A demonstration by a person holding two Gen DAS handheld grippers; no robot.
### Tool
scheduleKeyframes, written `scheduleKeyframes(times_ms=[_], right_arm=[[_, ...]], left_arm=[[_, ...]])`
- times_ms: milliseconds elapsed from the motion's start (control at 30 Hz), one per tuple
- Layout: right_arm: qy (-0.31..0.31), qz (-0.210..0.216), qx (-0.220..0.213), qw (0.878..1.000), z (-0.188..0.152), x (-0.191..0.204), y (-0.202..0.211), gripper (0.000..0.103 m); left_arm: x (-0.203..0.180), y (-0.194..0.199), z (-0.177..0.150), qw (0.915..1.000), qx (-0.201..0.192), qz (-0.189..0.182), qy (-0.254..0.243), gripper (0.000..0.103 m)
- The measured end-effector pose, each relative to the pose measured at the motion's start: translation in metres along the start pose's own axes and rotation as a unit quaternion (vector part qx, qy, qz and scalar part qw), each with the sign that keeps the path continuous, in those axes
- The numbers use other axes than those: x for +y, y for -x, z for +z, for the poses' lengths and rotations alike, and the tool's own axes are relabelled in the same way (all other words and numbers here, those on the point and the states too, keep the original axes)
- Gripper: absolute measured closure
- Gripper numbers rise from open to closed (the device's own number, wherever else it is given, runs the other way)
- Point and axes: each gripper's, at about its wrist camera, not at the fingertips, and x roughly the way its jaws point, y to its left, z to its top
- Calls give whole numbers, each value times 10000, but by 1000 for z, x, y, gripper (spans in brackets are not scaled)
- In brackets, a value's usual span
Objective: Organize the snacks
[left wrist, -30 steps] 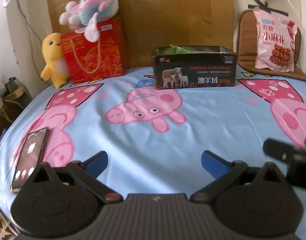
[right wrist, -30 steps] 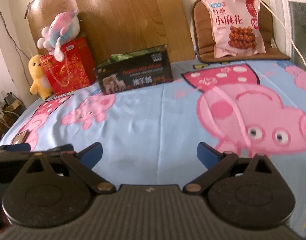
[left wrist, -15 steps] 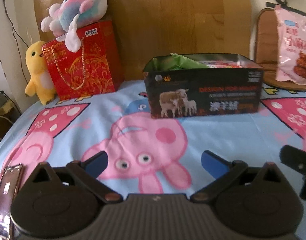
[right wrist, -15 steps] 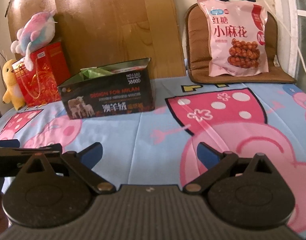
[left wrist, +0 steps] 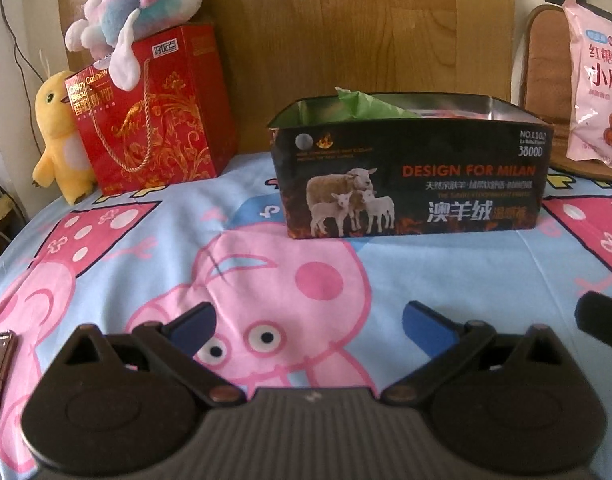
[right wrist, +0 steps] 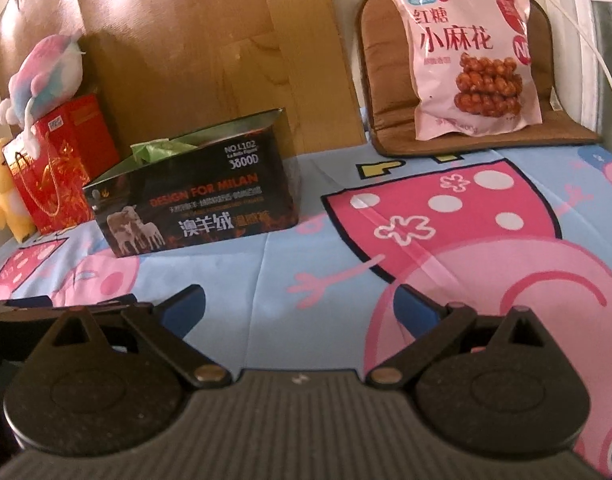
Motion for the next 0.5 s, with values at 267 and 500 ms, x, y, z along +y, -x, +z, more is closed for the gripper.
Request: scheduleKeyframes(times_ms=[267, 500], right_arm=[[-39, 63, 27, 10000, 0, -2, -1, 1], [-14, 88, 18, 10000, -1, -1, 0, 1]], left_arm=[[3, -1, 0, 9999, 37, -72, 69, 0], [1, 2, -2, 9999, -60, 102, 44, 0]])
